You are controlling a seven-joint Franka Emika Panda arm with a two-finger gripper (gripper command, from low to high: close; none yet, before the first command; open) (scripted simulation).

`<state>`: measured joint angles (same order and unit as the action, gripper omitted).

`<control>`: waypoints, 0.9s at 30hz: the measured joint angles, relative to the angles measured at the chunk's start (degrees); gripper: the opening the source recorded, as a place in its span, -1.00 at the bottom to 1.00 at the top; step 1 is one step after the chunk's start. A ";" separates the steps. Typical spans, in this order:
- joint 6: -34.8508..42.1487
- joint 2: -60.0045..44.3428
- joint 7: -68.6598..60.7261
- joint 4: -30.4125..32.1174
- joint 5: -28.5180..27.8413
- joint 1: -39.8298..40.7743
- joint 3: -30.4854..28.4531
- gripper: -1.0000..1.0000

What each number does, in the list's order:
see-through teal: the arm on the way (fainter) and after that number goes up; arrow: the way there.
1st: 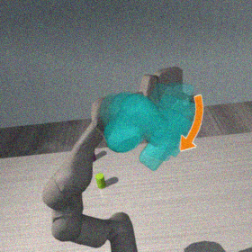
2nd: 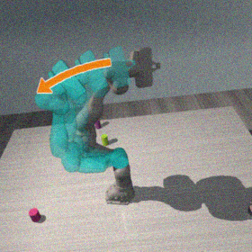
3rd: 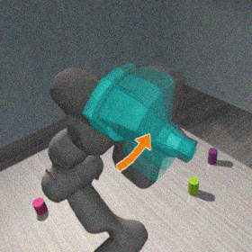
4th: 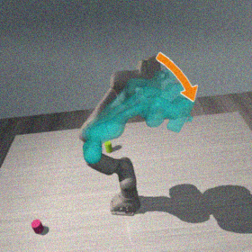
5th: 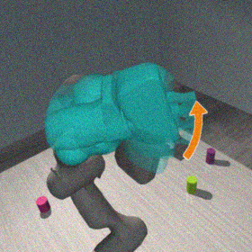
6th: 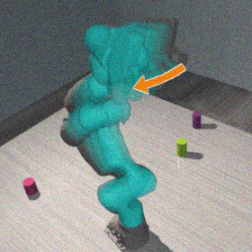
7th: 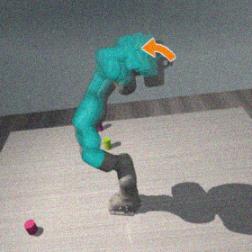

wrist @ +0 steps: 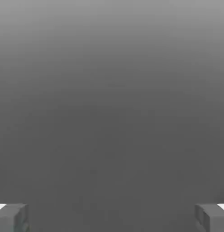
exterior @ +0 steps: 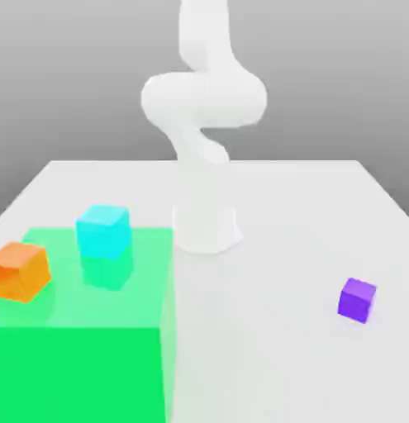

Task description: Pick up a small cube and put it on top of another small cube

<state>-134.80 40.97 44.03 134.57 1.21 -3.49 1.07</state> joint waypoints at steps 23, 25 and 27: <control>-30.78 -48.83 -1.47 23.33 -9.53 -27.38 14.09 0.00; -34.00 -53.01 1.32 22.59 -13.37 -30.23 10.42 0.00; -37.31 -57.09 3.26 21.78 -15.82 -33.76 6.34 0.00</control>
<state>-172.11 -16.12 47.29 156.35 -14.61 -37.25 7.41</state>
